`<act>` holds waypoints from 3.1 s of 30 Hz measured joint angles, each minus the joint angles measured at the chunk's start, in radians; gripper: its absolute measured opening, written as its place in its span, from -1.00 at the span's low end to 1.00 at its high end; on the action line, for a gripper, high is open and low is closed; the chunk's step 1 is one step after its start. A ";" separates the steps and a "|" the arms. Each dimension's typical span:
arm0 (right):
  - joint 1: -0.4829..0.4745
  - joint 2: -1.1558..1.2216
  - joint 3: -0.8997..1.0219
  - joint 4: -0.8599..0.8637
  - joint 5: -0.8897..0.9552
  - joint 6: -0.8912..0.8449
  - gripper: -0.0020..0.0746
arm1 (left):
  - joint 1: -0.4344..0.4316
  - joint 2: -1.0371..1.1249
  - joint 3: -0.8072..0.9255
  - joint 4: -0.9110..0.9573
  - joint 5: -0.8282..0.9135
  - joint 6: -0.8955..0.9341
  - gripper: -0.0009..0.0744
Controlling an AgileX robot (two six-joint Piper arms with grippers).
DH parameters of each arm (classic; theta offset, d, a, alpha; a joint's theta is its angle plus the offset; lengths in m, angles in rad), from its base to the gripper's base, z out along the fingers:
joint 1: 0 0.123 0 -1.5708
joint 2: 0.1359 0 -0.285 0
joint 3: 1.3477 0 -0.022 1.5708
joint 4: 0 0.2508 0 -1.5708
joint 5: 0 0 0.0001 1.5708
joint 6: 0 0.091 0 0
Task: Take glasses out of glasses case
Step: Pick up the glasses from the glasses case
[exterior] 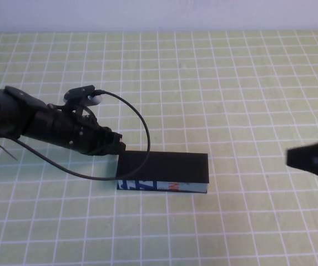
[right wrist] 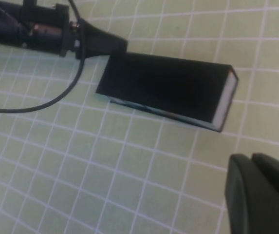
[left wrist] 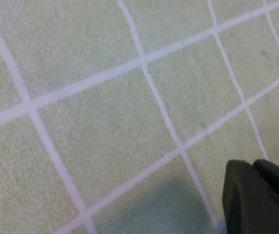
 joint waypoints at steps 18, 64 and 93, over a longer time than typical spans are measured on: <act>0.664 0.569 -0.405 -0.687 -0.186 -0.067 -0.76 | 0.002 0.000 0.000 0.000 0.024 0.000 -0.99; 0.665 0.847 -0.468 -1.160 -0.440 -0.028 -0.77 | 0.003 0.000 -0.005 0.002 0.029 0.000 -0.99; 0.657 0.803 -0.552 -1.157 -0.332 0.062 -0.95 | 0.123 -0.280 0.069 -0.038 0.357 0.123 -0.99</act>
